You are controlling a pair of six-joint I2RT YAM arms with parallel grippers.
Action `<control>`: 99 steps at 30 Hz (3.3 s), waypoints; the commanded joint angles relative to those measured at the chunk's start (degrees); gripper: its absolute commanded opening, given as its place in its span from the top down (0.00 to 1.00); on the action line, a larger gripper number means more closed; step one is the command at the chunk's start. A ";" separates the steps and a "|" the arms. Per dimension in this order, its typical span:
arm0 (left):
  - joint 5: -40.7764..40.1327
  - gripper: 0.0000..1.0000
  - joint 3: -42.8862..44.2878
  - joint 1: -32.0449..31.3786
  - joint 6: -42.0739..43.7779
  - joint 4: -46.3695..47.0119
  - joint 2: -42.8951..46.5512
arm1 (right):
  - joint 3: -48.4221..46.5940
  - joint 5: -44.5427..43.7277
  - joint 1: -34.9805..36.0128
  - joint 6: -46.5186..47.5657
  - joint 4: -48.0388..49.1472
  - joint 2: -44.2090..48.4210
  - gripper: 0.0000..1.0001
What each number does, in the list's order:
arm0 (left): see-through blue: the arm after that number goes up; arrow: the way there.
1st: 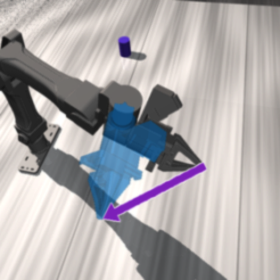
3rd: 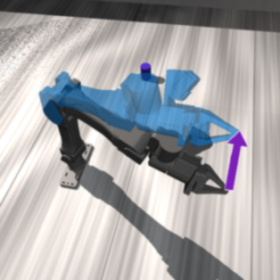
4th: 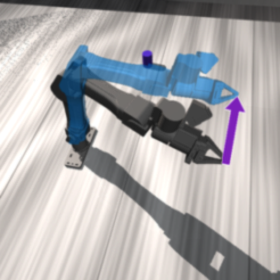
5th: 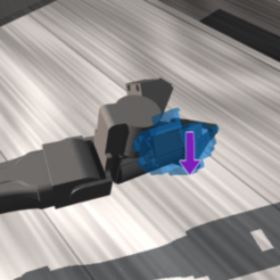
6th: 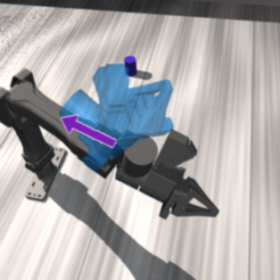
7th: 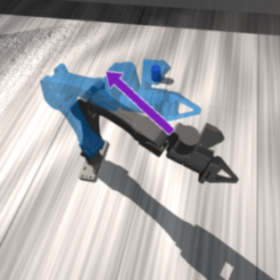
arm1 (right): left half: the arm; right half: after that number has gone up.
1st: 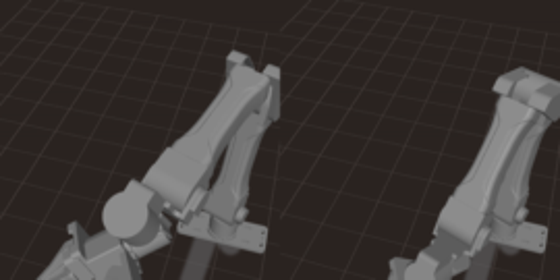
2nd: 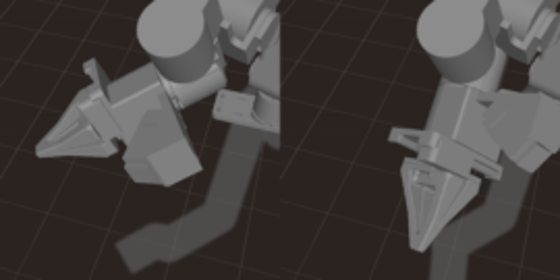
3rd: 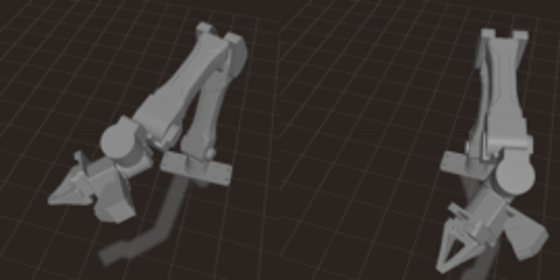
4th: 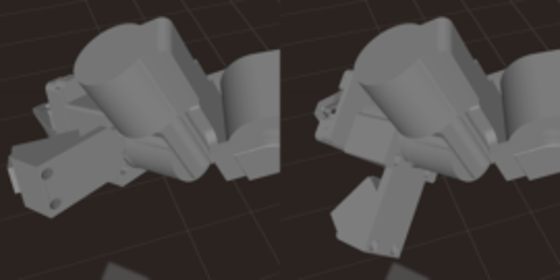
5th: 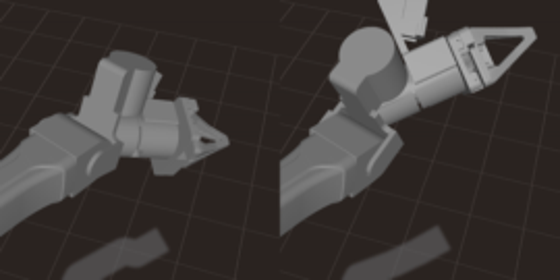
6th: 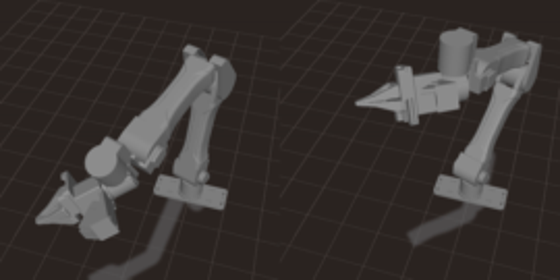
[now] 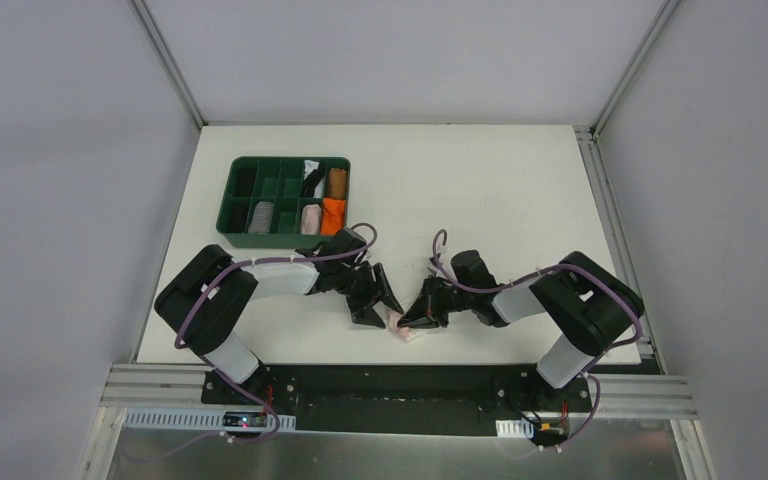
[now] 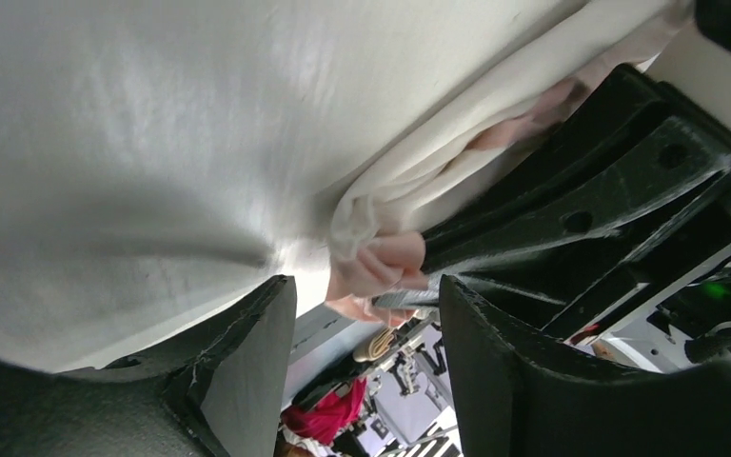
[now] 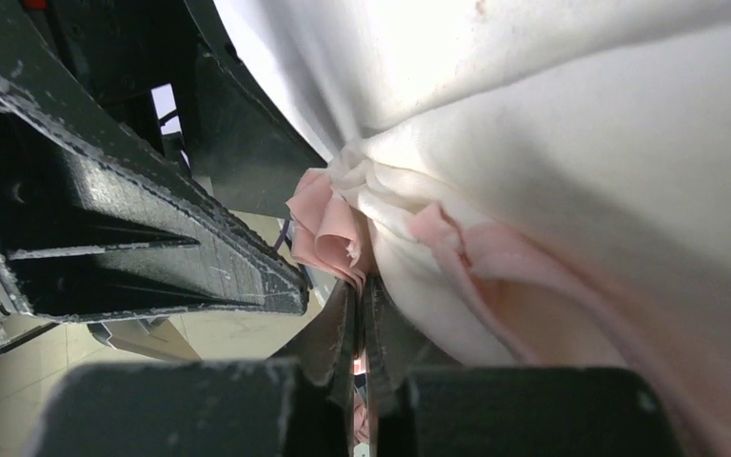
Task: Roll the underwear
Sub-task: Roll the underwear to the center of the board.
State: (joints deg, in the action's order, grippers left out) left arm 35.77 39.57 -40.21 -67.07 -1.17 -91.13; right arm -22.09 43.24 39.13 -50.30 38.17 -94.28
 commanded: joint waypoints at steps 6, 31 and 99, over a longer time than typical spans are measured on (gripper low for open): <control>-1.58 0.63 1.37 -0.71 -3.58 7.50 -2.82 | -0.93 3.37 -0.19 -0.46 3.31 -1.43 1.00; -2.03 1.00 1.00 -0.72 -8.08 1.78 -0.38 | -15.72 -40.89 17.96 24.03 -48.49 22.19 0.34; 6.17 0.87 -1.29 -0.66 -3.42 12.97 2.12 | -1.96 -4.75 2.36 1.18 -13.24 2.00 1.00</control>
State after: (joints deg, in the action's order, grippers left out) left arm 37.98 37.93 -40.56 -71.00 8.01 -86.89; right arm -24.93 35.20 42.59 -47.13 22.72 -89.65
